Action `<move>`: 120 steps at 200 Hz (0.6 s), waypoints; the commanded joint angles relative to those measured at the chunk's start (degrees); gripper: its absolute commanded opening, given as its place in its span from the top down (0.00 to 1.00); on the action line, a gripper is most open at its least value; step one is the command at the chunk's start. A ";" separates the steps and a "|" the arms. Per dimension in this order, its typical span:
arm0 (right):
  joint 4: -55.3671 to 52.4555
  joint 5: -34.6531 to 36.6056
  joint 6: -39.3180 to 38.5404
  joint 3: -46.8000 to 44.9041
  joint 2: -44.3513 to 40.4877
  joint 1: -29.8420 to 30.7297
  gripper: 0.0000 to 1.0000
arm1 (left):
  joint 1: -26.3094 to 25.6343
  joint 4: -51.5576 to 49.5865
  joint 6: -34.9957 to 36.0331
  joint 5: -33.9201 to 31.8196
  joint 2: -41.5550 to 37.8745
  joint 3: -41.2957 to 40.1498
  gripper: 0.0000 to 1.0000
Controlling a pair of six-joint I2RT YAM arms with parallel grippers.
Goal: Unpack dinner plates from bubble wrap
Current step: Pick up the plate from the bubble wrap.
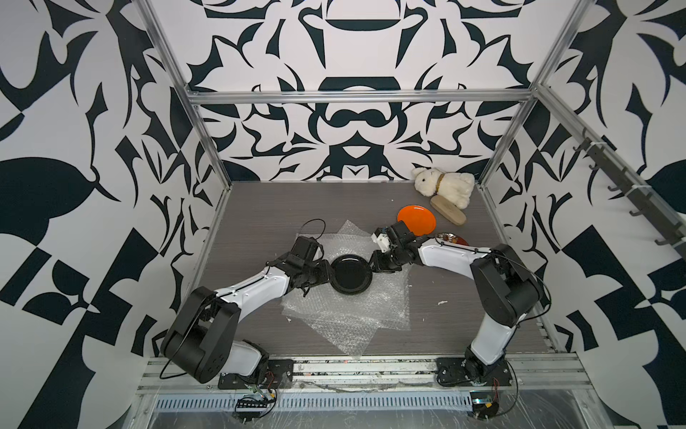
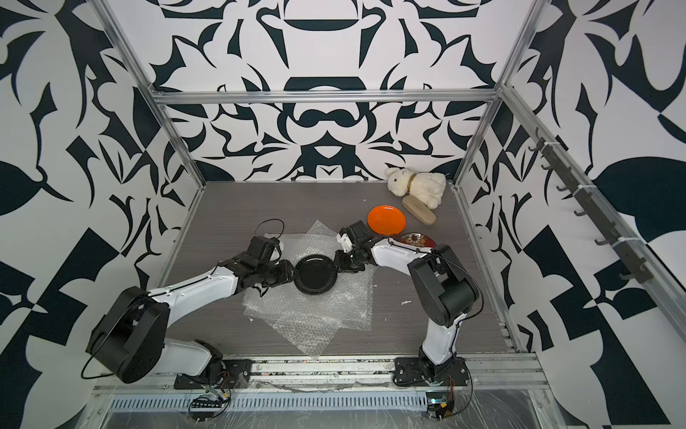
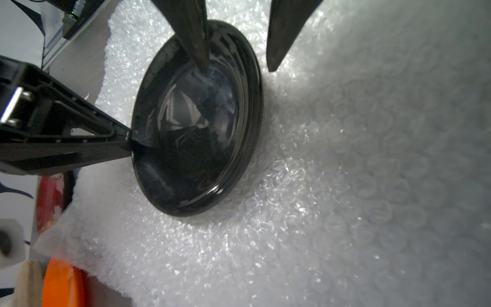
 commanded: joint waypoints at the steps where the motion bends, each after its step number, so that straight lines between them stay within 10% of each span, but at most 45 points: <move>1: 1.68 -1.10 0.68 -0.44 -0.56 -0.41 0.68 | 0.19 0.96 -0.03 1.56 1.49 -0.09 0.64; 120: 4.78 -4.71 2.24 -1.27 1.75 -1.29 0.68 | 0.26 1.94 -0.48 0.91 5.61 -0.07 0.90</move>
